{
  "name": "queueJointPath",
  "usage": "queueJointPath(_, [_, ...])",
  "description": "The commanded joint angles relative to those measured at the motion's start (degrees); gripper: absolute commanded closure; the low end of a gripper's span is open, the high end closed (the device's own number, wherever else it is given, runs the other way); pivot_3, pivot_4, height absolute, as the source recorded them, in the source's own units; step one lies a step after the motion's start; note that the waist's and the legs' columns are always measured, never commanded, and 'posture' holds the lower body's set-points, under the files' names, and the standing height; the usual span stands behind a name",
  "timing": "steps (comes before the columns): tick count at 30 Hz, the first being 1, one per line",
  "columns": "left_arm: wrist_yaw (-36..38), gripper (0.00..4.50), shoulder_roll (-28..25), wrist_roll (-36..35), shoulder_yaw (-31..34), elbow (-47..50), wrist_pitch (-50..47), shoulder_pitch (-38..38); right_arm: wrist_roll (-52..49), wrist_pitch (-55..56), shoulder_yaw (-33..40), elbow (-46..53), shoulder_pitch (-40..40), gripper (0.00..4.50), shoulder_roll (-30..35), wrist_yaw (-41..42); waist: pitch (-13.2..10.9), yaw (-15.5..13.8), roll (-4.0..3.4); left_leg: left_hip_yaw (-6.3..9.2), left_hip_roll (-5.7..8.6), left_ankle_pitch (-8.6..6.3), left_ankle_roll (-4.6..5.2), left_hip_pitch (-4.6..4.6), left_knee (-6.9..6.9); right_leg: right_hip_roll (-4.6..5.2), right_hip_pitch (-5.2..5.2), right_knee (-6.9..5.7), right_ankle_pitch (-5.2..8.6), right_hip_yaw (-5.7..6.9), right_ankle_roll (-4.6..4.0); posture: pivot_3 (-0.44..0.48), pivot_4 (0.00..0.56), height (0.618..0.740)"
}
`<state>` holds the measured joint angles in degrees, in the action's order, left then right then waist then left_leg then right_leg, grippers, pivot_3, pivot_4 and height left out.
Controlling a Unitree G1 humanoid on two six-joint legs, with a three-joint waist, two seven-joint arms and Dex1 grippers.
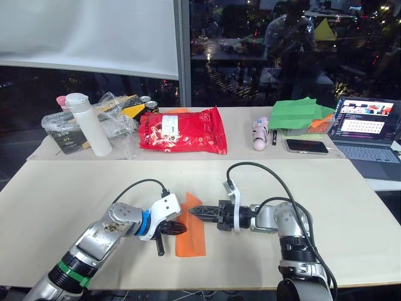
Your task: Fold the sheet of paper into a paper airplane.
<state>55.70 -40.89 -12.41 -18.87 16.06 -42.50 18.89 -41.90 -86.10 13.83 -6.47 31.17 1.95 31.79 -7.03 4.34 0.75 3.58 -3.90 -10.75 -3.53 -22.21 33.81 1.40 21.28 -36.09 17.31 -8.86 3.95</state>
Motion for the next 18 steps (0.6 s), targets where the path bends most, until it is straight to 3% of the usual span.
queueJointPath(1, [-0.5,4.5,-1.1,0.2,0.0,0.2,-1.7,-1.1,-1.6,1.2,2.9,-2.7,0.4,2.33,-1.4,-0.9,0.0,0.0,0.0,0.0,0.0,0.0,0.0,0.01,0.0,0.0,-0.01,0.0,0.0,0.0,0.0,0.0,0.15,0.719])
queueJointPath(7, [-0.5,4.5,-1.6,0.0,0.3,0.8,-2.0,-1.6,-1.5,1.9,6.6,-6.9,0.3,2.33,-2.1,-3.1,0.0,0.0,-0.01,0.0,0.0,0.0,0.0,-0.01,0.0,0.0,-0.01,0.02,0.0,0.0,0.0,0.0,0.15,0.719])
queueJointPath(8, [-0.5,4.5,-1.7,-0.1,0.3,0.7,-1.9,-1.5,-1.5,1.9,7.1,-7.2,0.3,2.88,-2.1,-3.4,0.0,0.0,-0.01,0.0,0.0,0.0,0.0,-0.01,0.0,0.0,0.0,0.02,0.0,0.0,0.0,0.0,0.15,0.719])
queueJointPath(13, [-0.6,4.5,-2.0,-0.4,0.3,0.5,-1.9,-1.1,-2.4,1.0,7.5,-6.7,-0.9,4.48,-1.6,-4.5,0.0,0.8,0.03,0.0,-0.02,0.0,0.0,0.14,0.0,-0.01,-0.07,0.01,-0.01,0.0,0.02,0.0,0.15,0.719])
queueJointPath(18, [-0.6,4.5,-2.4,-1.6,2.1,0.4,-2.3,-1.1,-1.5,2.1,3.7,-5.0,-2.6,4.48,-0.7,-5.5,0.0,1.2,0.05,0.03,-0.01,-0.01,-0.01,0.24,0.03,0.0,-0.05,0.04,0.16,0.0,-0.26,0.0,0.15,0.719])
